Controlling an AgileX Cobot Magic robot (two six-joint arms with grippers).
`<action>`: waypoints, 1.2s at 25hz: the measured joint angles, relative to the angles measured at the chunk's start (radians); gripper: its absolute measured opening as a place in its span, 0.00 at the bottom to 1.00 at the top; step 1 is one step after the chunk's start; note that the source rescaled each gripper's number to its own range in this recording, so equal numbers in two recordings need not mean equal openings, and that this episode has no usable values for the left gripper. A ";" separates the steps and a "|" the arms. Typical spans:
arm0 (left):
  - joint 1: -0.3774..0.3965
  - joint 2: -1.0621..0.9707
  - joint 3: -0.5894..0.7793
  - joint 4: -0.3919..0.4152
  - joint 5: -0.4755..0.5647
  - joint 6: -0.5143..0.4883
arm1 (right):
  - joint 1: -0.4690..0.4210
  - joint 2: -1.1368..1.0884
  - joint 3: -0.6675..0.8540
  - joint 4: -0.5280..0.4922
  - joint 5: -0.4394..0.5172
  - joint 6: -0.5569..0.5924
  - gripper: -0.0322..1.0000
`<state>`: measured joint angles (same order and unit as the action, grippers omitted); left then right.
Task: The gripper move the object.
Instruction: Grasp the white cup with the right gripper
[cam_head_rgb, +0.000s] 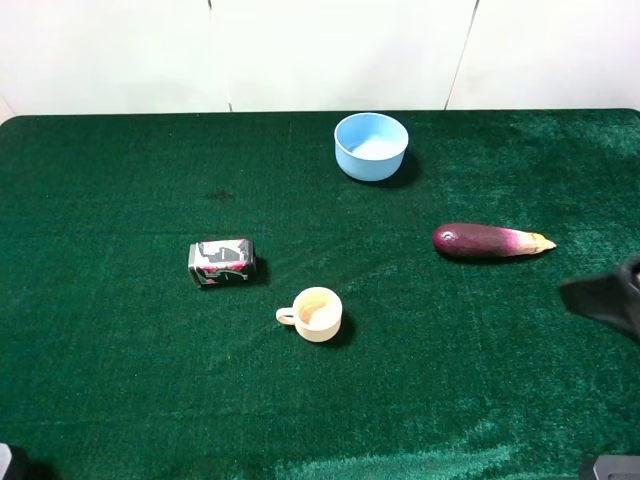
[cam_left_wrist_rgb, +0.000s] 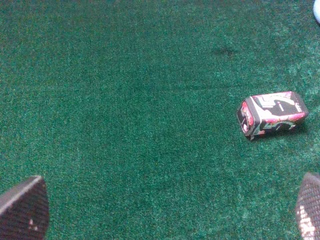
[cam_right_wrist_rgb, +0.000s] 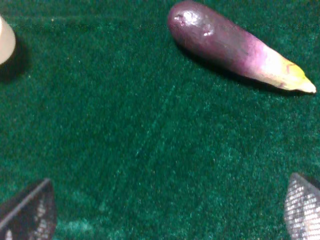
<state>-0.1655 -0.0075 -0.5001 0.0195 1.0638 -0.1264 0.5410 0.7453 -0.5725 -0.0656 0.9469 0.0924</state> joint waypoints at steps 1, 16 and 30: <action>0.000 0.000 0.000 0.000 0.000 0.000 | 0.000 0.036 -0.013 -0.003 -0.008 0.005 1.00; 0.000 0.000 0.000 0.000 0.000 0.000 | 0.005 0.602 -0.239 -0.004 -0.181 -0.023 1.00; 0.000 0.000 0.000 0.000 0.000 0.000 | 0.201 0.842 -0.380 -0.012 -0.230 -0.047 1.00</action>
<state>-0.1655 -0.0075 -0.5001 0.0195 1.0638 -0.1264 0.7420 1.5871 -0.9529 -0.0773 0.7171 0.0454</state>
